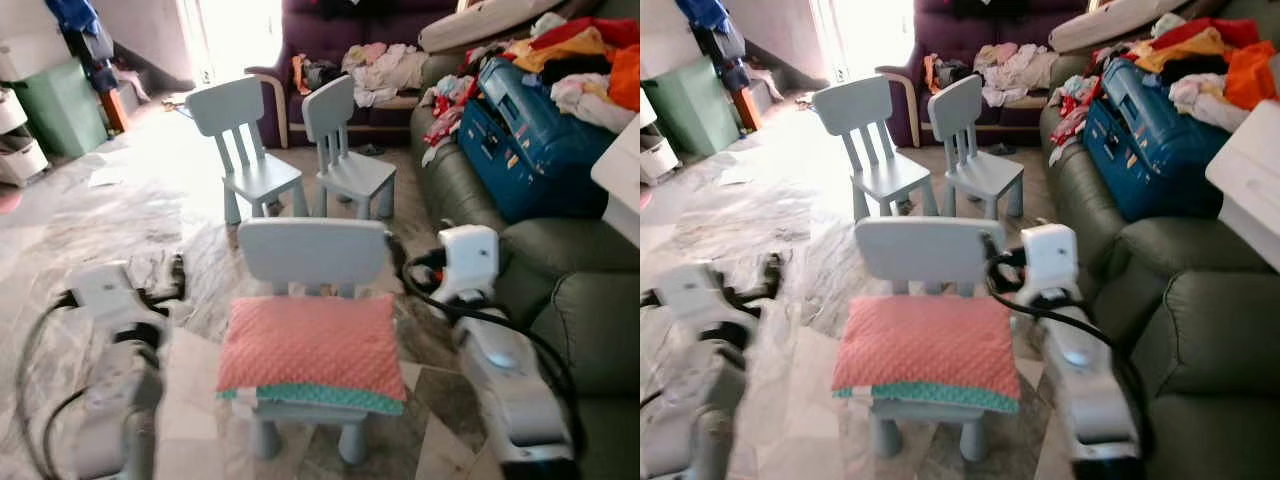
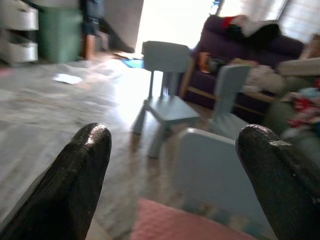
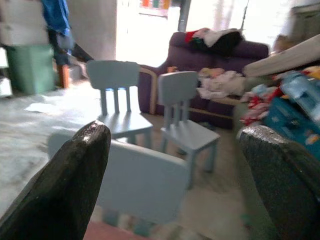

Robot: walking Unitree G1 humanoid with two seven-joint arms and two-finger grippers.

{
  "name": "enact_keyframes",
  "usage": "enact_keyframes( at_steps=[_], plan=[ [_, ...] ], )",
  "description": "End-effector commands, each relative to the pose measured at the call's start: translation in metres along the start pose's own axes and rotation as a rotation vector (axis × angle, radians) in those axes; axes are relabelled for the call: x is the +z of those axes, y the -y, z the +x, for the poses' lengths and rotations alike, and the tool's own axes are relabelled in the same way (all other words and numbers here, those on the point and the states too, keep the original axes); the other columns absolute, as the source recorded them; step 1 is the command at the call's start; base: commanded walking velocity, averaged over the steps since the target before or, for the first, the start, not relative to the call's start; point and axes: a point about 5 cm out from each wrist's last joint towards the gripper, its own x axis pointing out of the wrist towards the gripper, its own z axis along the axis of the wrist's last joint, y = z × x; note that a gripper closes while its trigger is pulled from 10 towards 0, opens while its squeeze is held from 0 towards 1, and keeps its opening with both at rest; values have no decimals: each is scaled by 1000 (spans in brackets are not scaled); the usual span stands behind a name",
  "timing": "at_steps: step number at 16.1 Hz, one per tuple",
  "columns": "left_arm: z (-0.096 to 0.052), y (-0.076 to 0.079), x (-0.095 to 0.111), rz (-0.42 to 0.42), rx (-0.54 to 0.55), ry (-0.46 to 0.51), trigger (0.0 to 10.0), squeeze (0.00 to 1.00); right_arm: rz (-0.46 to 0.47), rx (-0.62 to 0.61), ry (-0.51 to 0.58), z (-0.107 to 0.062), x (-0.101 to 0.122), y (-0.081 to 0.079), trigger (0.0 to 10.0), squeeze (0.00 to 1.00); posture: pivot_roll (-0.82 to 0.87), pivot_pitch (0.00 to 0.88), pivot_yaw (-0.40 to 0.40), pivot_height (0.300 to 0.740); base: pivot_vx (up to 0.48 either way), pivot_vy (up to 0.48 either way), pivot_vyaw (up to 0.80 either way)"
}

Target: Move the pillow to the sofa

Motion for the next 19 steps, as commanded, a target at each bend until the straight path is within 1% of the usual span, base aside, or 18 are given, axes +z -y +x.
enact_keyframes(
  at_steps=[1,6,11,14,18,19],
  plan=[
    [1,-1,2,15,-2,2,10000,0,10,1,25,2,5,-2,10000,0,-86,0,0,740,0,0,0],
    [2,1,2,26,-6,-2,10000,0,19,-1,26,1,4,-2,10000,0,-89,0,4,740,0,0,0],
    [3,0,9,19,-12,40,10000,0,30,12,40,1,5,-3,10000,0,-84,0,1,740,0,0,0],
    [3,-2,9,23,2,44,10000,0,38,56,71,2,11,-7,10000,0,-83,0,0,740,0,0,0],
    [3,-2,10,22,-3,49,10000,0,32,49,67,2,9,-7,10000,0,-81,0,1,740,0,0,0],
    [3,-2,10,20,-6,49,10000,0,32,50,68,1,9,-7,10000,0,-82,0,1,740,0,285,0]
  ],
)
